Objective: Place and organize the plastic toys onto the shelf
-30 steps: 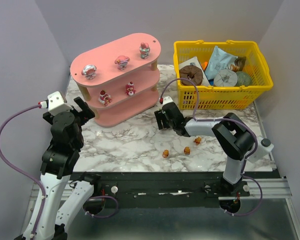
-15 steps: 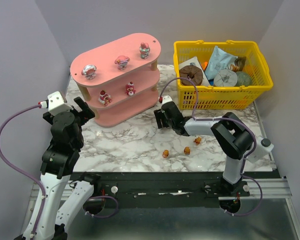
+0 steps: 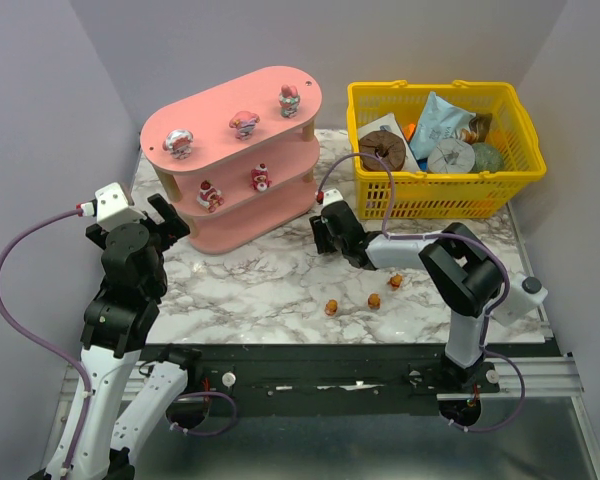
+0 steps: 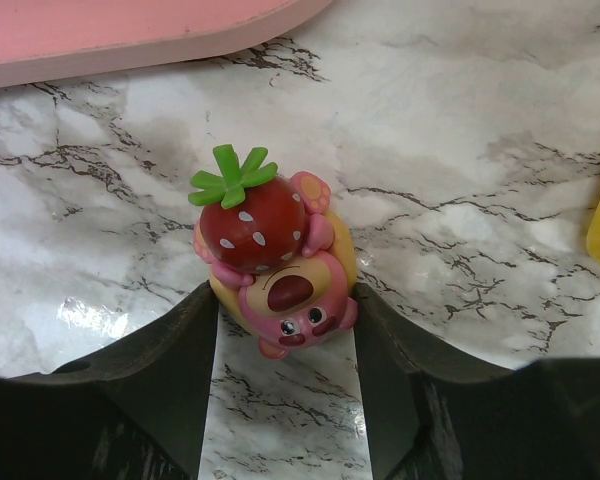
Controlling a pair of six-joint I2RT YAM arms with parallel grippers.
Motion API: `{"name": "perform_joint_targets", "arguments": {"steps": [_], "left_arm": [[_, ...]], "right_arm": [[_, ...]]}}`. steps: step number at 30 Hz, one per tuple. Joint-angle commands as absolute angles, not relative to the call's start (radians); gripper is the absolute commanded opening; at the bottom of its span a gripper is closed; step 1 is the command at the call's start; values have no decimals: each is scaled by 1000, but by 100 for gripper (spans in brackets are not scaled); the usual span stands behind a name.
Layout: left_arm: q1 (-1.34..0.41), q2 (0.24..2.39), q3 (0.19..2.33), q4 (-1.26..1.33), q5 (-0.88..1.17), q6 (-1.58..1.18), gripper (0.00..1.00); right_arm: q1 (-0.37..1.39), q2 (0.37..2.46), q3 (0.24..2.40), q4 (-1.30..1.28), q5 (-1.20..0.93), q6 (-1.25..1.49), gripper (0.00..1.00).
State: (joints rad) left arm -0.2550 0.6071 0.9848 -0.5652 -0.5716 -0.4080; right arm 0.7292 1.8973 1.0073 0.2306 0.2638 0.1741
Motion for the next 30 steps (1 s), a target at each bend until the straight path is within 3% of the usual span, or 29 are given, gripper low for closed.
{"name": "perform_joint_targets", "arguments": {"steps": [1,6,21,30], "left_arm": [[-249,606,983,-549,-565,-402,99],[-249,606,980,-548,-561,-403,99],[-249,606,980,-548,-563,-403,99],[-249,606,980,-548,-560,-405,99]], "right_arm": [[726,1904,1025,242,272,170,27],[726,1862,1012,241,264,164,22],[727,1594,1005,161,181,158,21],[727,1508,1141,57,183,140,21]]}}
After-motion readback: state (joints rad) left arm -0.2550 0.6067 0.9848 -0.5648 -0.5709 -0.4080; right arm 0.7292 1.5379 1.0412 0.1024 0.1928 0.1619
